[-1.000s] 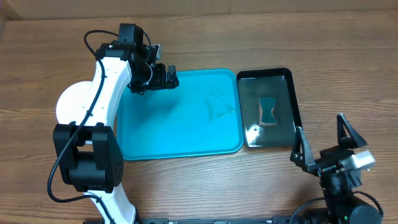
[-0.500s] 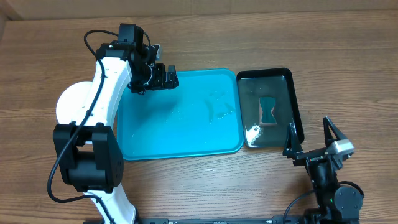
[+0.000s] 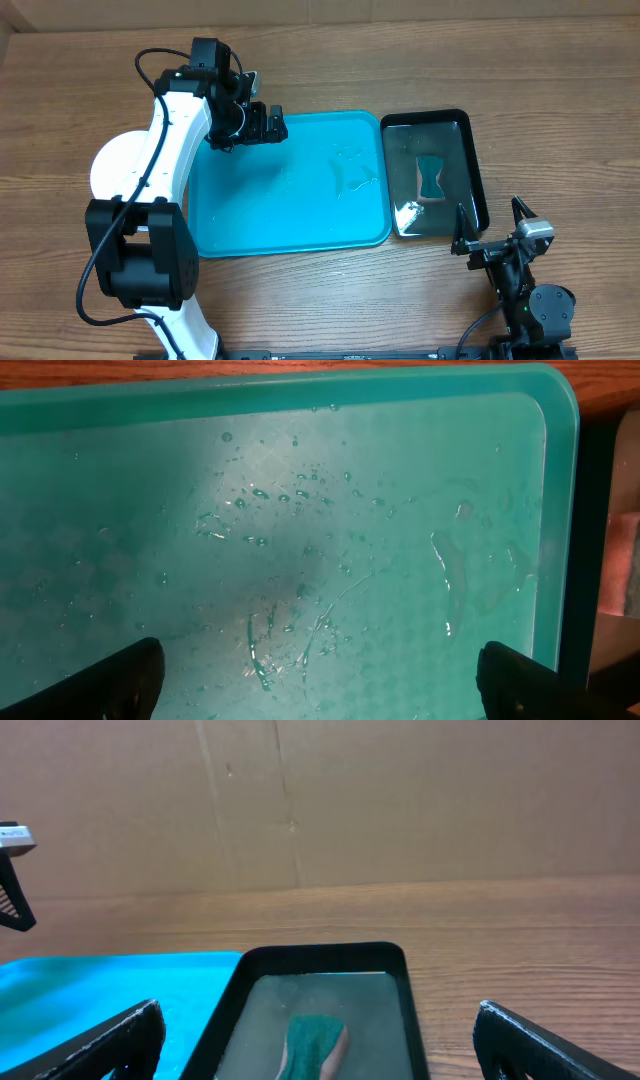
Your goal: Clean dirty plates on tray and stack at the side
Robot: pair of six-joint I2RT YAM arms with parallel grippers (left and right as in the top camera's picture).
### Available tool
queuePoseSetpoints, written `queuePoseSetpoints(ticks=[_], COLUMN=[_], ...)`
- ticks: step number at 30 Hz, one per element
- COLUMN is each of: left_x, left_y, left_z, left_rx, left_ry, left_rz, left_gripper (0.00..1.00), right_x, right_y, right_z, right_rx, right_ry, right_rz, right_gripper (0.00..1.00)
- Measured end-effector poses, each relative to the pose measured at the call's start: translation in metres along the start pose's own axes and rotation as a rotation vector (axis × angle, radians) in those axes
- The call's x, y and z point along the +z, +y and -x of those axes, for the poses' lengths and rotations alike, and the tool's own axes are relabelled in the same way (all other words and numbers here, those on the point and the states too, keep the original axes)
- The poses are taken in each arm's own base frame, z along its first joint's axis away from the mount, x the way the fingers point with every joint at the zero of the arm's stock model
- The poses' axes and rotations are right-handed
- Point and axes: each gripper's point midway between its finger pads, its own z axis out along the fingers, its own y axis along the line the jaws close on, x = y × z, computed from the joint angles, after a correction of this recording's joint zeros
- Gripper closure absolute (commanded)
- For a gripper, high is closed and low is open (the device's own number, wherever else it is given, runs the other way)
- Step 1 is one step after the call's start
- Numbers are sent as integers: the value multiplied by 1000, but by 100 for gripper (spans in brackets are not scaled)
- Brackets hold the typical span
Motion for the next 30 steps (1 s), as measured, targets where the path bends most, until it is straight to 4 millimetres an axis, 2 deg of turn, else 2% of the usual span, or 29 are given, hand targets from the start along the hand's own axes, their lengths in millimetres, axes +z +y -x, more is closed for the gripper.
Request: queuePoseSetpoints(ticks=[30], left_x=[0], left_y=[0], left_z=[0], left_rx=[0], left_ry=[0], left_rz=[0], left_gripper=[0], right_x=[0], right_y=[0], right_z=[0], right_rx=[-14], right_ry=[0], right_rz=[-2], right_gripper=[0])
